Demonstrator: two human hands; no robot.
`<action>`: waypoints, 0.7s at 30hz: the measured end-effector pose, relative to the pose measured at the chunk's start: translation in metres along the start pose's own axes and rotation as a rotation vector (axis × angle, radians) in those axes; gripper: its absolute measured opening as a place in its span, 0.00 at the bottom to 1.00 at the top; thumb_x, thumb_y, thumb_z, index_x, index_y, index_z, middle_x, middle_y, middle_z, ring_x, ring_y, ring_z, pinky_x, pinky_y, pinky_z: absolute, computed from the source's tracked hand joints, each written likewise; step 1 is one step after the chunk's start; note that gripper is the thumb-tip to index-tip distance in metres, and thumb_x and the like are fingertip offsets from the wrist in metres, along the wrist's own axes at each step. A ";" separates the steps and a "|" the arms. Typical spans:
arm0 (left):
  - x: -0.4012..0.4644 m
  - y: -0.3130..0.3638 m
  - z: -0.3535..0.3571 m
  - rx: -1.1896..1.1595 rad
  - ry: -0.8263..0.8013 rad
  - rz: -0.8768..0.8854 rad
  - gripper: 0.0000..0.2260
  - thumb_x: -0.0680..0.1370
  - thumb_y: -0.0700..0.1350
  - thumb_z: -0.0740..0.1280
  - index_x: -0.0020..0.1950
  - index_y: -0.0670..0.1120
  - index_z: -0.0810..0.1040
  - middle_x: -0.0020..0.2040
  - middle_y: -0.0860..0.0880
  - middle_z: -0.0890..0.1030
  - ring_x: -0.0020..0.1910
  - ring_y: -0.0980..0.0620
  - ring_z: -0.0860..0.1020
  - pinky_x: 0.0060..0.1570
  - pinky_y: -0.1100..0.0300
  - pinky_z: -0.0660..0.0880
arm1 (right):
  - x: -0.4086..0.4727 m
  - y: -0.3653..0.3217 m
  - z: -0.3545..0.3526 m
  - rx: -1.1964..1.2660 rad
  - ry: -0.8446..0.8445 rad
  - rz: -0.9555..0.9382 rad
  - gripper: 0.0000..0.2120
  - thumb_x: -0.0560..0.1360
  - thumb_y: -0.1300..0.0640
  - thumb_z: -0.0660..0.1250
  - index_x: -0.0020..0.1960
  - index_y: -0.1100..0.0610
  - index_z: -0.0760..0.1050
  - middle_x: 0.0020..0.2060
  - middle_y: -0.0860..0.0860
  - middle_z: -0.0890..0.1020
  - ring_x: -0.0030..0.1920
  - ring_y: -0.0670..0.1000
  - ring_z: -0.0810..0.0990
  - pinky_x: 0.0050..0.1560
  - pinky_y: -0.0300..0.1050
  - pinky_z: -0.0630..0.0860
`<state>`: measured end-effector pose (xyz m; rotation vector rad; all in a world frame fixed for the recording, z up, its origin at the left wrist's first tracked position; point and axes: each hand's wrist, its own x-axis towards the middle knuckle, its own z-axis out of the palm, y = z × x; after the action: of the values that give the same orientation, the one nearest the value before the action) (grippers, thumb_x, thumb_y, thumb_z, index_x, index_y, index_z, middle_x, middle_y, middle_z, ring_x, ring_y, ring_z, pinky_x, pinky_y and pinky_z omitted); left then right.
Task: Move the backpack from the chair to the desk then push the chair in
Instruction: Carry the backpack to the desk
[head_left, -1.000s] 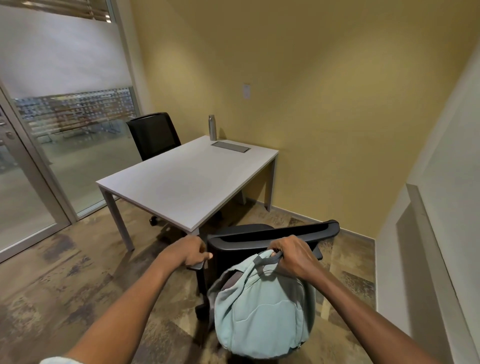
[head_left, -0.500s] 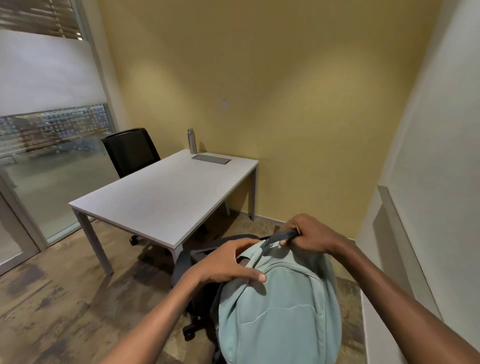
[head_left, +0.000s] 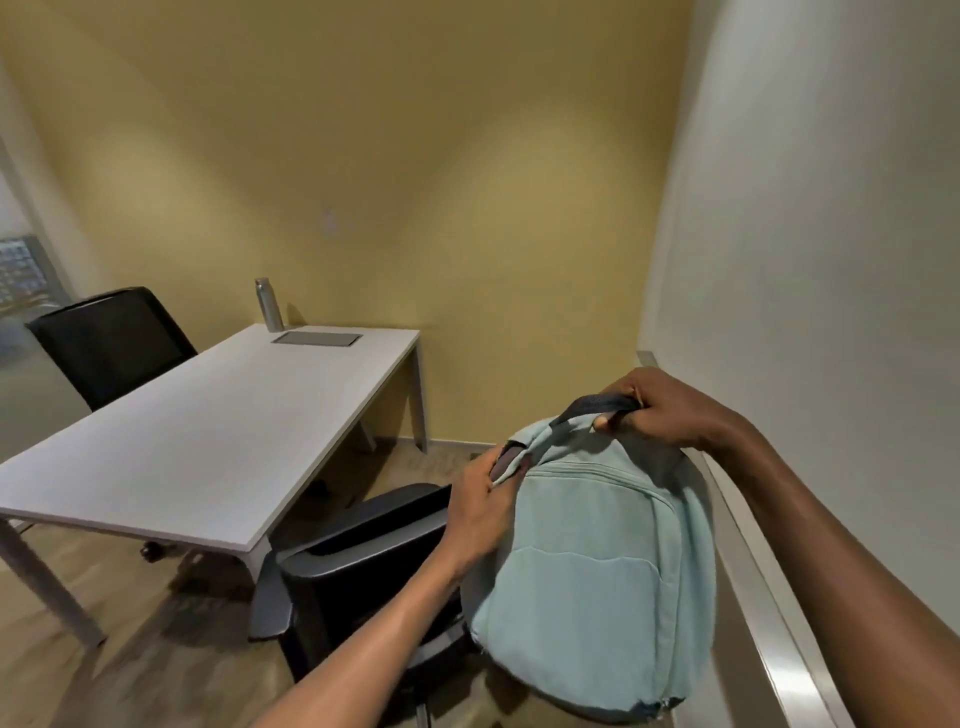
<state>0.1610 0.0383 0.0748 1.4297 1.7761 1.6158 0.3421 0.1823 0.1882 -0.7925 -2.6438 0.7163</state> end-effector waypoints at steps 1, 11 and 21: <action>0.007 0.005 0.010 -0.017 0.014 -0.009 0.08 0.81 0.45 0.67 0.43 0.54 0.81 0.34 0.62 0.82 0.35 0.66 0.77 0.33 0.70 0.68 | -0.003 0.006 -0.007 -0.001 0.028 0.016 0.14 0.74 0.62 0.71 0.33 0.66 0.72 0.26 0.49 0.66 0.27 0.46 0.62 0.33 0.46 0.57; 0.077 0.051 0.088 -0.313 0.073 -0.097 0.12 0.83 0.52 0.64 0.53 0.46 0.84 0.48 0.38 0.84 0.43 0.45 0.81 0.42 0.50 0.75 | -0.058 0.069 -0.059 0.305 0.162 0.191 0.28 0.61 0.34 0.76 0.60 0.36 0.78 0.53 0.35 0.84 0.53 0.37 0.82 0.52 0.39 0.76; 0.148 0.061 0.122 -0.344 0.018 -0.093 0.10 0.81 0.57 0.65 0.44 0.61 0.85 0.46 0.47 0.87 0.43 0.54 0.81 0.47 0.48 0.79 | -0.057 0.114 -0.061 0.314 0.387 0.249 0.22 0.60 0.42 0.79 0.51 0.47 0.82 0.44 0.45 0.87 0.45 0.47 0.86 0.45 0.50 0.81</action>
<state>0.2194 0.2169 0.1463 1.1610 1.4596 1.7829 0.4623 0.2550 0.1709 -1.0541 -2.0492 0.9080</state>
